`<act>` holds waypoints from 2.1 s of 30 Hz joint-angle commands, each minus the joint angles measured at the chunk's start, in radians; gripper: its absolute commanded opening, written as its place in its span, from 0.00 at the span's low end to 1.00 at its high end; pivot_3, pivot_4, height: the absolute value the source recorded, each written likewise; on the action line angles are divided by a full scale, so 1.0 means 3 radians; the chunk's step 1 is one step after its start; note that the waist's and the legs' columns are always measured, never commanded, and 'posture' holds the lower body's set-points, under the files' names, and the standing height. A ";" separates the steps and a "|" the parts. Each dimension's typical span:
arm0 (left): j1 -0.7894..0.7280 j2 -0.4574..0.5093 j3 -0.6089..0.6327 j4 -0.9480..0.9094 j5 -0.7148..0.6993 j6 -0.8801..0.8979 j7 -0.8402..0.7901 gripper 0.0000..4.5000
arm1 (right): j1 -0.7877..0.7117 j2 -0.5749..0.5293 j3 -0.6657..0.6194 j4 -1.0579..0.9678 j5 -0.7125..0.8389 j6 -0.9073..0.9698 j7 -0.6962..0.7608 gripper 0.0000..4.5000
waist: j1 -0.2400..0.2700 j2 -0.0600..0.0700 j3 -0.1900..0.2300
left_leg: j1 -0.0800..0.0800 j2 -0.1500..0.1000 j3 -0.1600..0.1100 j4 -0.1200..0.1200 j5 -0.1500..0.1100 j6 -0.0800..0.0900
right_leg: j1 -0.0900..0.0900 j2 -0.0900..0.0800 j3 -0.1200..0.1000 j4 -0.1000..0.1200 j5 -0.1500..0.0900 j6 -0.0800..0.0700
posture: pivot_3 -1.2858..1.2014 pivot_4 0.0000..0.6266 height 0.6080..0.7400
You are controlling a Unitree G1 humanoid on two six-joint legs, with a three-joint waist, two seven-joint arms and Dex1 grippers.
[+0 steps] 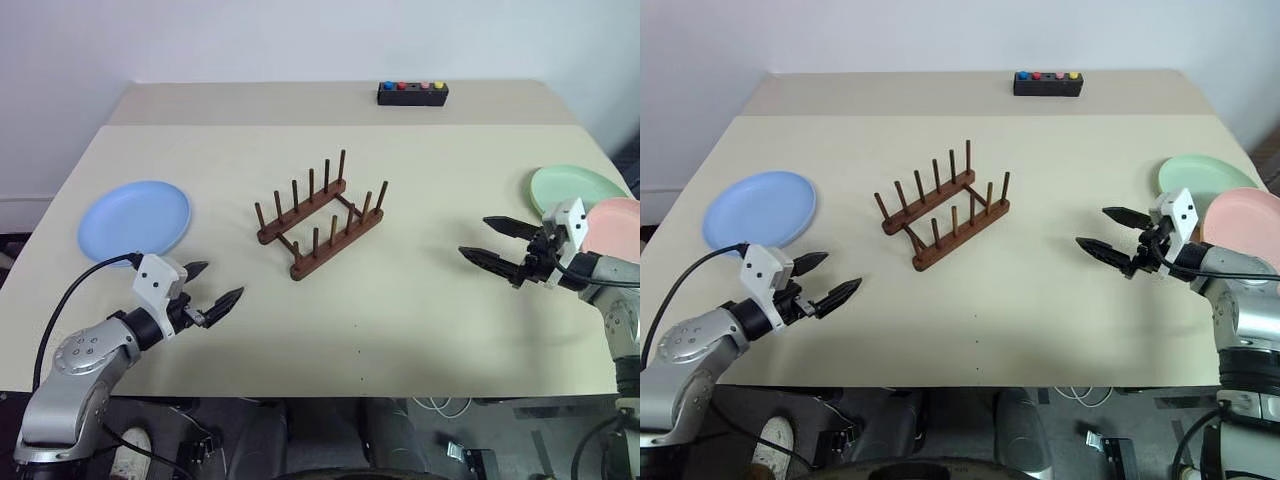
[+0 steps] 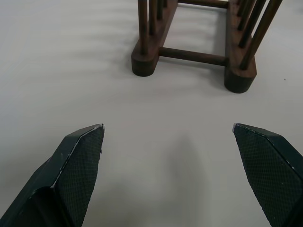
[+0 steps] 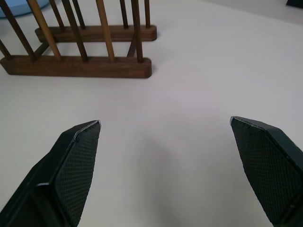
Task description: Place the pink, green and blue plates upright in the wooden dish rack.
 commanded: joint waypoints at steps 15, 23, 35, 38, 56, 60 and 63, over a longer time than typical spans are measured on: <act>-0.0228 -0.0043 -0.0495 -0.0050 0.0053 0.0018 -0.0127 0.99 | 0.0290 0.0165 -0.0072 -0.0601 0.0099 0.0012 -0.0236 1.00 | 0.0003 0.0000 0.0001 | 0.0000 0.0000 0.0000 0.0001 0.0000 0.0000 | 0.0000 0.0000 0.0000 0.0000 0.0000 0.0000 | 0.52 0.24 0.96; -0.0738 -0.0251 -0.1091 0.0297 0.0414 -0.0032 -0.0047 0.99 | 0.0466 0.0309 -0.0010 -0.0991 0.0168 0.0101 -0.0384 1.00 | 0.0016 0.0000 0.0000 | 0.0000 -0.0001 -0.0001 0.0003 0.0000 0.0000 | 0.0001 0.0001 0.0000 0.0001 0.0001 0.0003 | 0.52 0.24 0.96; -0.1240 -0.0723 -0.1342 0.1252 0.0783 -0.0326 0.0089 0.94 | 0.0888 0.0572 0.0081 -0.1814 0.0279 0.0342 -0.0770 1.00 | 0.0037 0.0002 -0.0004 | 0.0003 -0.0002 -0.0004 0.0006 0.0000 0.0000 | 0.0008 0.0001 -0.0002 0.0001 0.0002 0.0004 | 0.52 0.24 0.96; -0.1292 -0.0768 -0.1306 0.1297 0.0716 -0.0388 -0.0010 0.70 | 0.0973 0.0598 0.0090 -0.1837 0.0260 0.0318 -0.0828 1.00 | 0.0022 0.0001 -0.0004 | 0.0004 -0.0002 -0.0004 0.0009 0.0000 0.0000 | 0.0012 0.0001 -0.0002 0.0000 0.0002 0.0004 | 0.52 0.24 0.96; -0.2525 -0.0972 -0.1784 0.2801 0.1012 -0.1263 -0.1332 0.17 | 0.1372 0.0486 0.0025 -0.2213 0.0242 0.0540 -0.1090 1.00 | 0.0054 0.0003 -0.0005 | 0.0001 -0.0004 -0.0011 0.0008 0.0000 0.0000 | 0.0010 0.0001 -0.0010 0.0001 0.0005 0.0011 | 0.52 0.24 0.96; -0.2930 -0.1131 -0.1794 0.3493 0.1154 -0.1685 -0.1452 0.17 | 0.1429 0.0539 0.0075 -0.2428 0.0251 0.0638 -0.1270 1.00 | 0.0015 -0.0003 -0.0001 | -0.0004 -0.0005 -0.0010 0.0007 0.0000 0.0000 | 0.0009 0.0000 -0.0009 -0.0006 0.0006 0.0014 | 0.52 0.24 0.96; -0.3093 -0.1215 -0.1761 0.3802 0.1175 -0.1869 -0.1588 0.17 | 0.1447 0.0542 0.0077 -0.2519 0.0266 0.0711 -0.1363 1.00 | 0.0001 -0.0005 0.0000 | -0.0005 -0.0004 -0.0010 -0.0001 -0.0001 0.0002 | 0.0001 0.0000 -0.0009 -0.0003 0.0006 0.0016 | 0.52 0.24 0.96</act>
